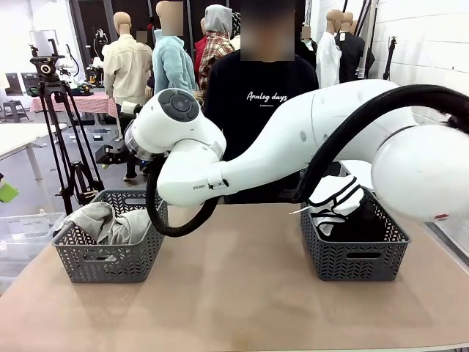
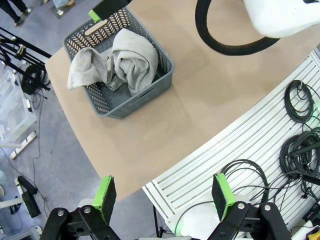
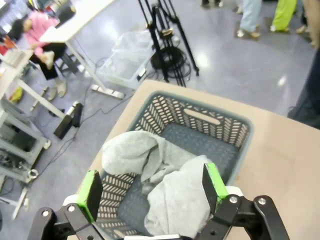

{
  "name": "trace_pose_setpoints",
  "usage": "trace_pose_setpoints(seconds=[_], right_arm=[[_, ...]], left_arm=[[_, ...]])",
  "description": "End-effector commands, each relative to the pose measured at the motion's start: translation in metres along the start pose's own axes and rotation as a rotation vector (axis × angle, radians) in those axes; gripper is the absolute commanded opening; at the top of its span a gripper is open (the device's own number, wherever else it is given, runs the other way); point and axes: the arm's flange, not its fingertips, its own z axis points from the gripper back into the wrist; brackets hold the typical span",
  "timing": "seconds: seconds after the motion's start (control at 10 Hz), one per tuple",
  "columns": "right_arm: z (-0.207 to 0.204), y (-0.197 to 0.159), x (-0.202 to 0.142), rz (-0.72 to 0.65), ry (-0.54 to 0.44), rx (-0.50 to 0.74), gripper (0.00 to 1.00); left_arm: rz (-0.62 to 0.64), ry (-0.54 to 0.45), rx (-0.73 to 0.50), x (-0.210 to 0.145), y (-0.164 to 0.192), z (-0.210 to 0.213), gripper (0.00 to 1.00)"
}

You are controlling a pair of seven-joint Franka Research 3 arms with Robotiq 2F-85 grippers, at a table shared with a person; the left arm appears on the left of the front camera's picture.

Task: Sort the tops and bottoms.
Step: Sort the clothes according to human instructions.

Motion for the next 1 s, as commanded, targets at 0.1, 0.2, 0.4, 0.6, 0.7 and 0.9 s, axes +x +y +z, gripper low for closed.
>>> trace_pose_setpoints(seconds=[0.1, 0.2, 0.4, 0.6, 0.7, 0.9], right_arm=[[0.08, -0.031, 0.022, 0.0, 0.038, -0.159, 1.0], [0.111, -0.047, 0.032, -0.06, 0.082, -0.224, 1.0], [0.161, -0.07, 0.042, -0.112, -0.009, -0.295, 1.0], [0.19, -0.078, 0.044, -0.136, -0.068, -0.305, 1.0], [0.196, -0.08, 0.042, -0.143, -0.073, -0.31, 1.0], [0.181, -0.081, 0.04, -0.12, -0.033, -0.344, 1.0]], left_arm=[[-0.001, 0.008, -0.004, 0.0, 0.0, 0.002, 1.0], [-0.001, 0.008, -0.004, 0.0, 0.0, 0.002, 1.0], [-0.001, 0.008, -0.004, 0.0, 0.0, 0.002, 1.0], [-0.001, 0.008, -0.004, 0.0, 0.0, 0.002, 1.0], [-0.001, 0.008, -0.004, 0.0, 0.0, 0.002, 1.0], [-0.001, 0.008, -0.004, 0.0, 0.0, 0.002, 1.0]])
